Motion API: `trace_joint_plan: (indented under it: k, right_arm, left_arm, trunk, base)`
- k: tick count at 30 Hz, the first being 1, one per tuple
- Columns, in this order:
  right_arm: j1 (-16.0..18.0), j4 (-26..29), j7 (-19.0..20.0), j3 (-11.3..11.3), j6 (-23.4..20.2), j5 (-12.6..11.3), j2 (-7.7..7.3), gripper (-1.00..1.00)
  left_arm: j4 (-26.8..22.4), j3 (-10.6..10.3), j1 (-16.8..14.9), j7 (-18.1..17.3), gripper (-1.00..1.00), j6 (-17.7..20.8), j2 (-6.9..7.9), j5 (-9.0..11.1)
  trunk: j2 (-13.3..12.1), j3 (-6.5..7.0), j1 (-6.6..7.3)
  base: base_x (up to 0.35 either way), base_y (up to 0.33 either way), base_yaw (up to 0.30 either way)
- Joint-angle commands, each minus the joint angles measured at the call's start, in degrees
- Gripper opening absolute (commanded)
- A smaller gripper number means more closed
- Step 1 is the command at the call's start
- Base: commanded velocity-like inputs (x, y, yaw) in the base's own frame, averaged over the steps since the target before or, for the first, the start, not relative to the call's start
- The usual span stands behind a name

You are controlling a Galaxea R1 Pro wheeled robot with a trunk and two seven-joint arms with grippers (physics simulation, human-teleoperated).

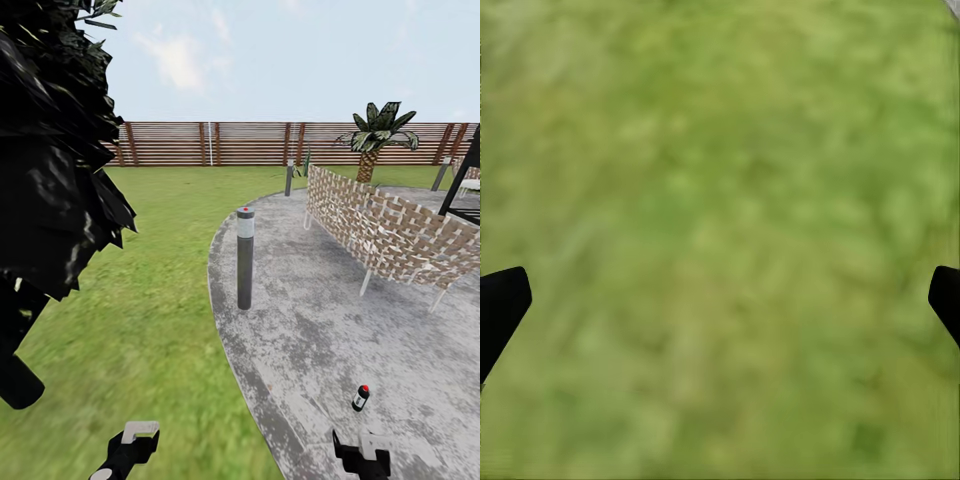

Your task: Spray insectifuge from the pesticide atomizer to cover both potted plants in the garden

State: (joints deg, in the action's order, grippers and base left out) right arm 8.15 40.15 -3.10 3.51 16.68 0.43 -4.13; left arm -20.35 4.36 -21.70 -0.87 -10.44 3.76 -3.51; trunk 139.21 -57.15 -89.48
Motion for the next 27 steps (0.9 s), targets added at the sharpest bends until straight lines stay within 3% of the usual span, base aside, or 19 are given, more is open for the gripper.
trace_joint_plan:
  k: [1,17,27]
  right_arm:
    - [0.03,-0.05,-0.17,-0.06,0.21,0.04,0.00,1.00]
    - [0.03,0.28,-0.30,-0.10,0.29,-0.07,0.32,1.00]
    - [0.03,0.28,-0.19,0.17,0.29,-0.08,0.27,1.00]
  left_arm:
    - [0.05,0.36,-0.04,-0.09,1.00,-0.20,-0.01,-0.40]
    - [-0.01,0.39,-0.10,-0.02,1.00,-0.25,0.02,-0.44]
    - [-0.28,0.39,-0.05,-0.01,1.00,-0.28,0.07,-0.44]
  trunk:
    - [0.02,-0.05,0.00]
    - [0.02,-0.05,0.00]
    - [0.02,-0.05,0.00]
  base:
    - [0.176,0.019,-0.006]
    - [0.285,0.134,-0.005]
    - [0.145,0.206,-0.253]
